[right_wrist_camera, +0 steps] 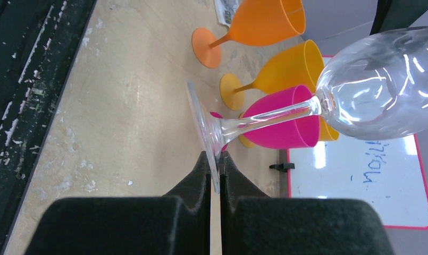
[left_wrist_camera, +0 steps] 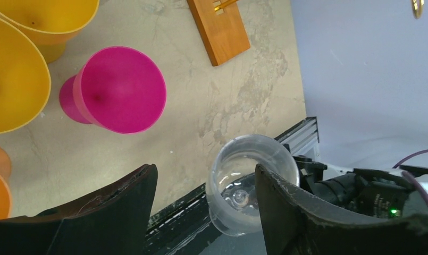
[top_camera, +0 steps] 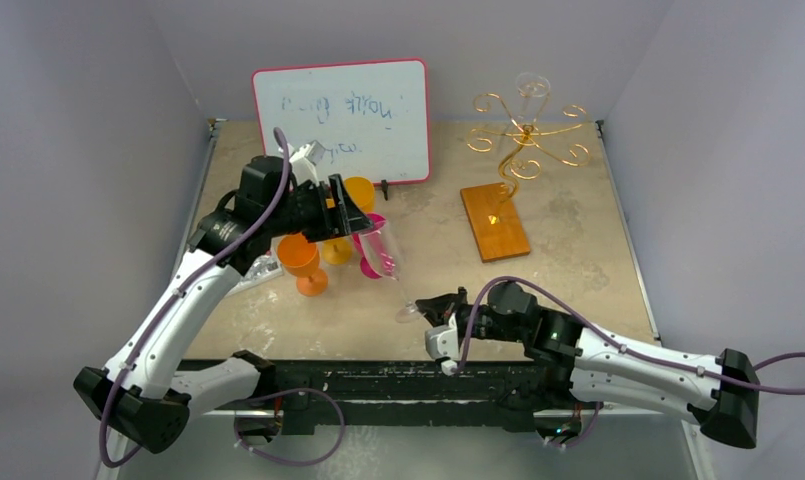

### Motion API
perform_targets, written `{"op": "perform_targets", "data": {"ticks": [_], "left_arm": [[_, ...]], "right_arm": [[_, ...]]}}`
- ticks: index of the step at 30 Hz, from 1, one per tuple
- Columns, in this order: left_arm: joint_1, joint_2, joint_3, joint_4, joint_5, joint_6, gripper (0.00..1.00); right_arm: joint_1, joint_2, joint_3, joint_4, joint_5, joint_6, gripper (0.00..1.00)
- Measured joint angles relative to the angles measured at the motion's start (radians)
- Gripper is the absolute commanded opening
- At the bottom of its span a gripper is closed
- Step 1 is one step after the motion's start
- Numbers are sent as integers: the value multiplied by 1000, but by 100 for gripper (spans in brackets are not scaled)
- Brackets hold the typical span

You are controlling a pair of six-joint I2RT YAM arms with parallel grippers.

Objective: Take the wine glass off the wine glass rack

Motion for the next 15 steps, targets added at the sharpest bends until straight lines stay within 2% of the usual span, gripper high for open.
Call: {"op": "perform_targets", "data": {"ticks": [5, 15], "left_arm": [[0, 31, 38, -45, 14, 56, 65], [8, 41, 39, -47, 147, 153, 43]], "right_arm": [[12, 0, 75, -63, -25, -10, 0], [21, 11, 122, -167, 16, -80, 0]]}}
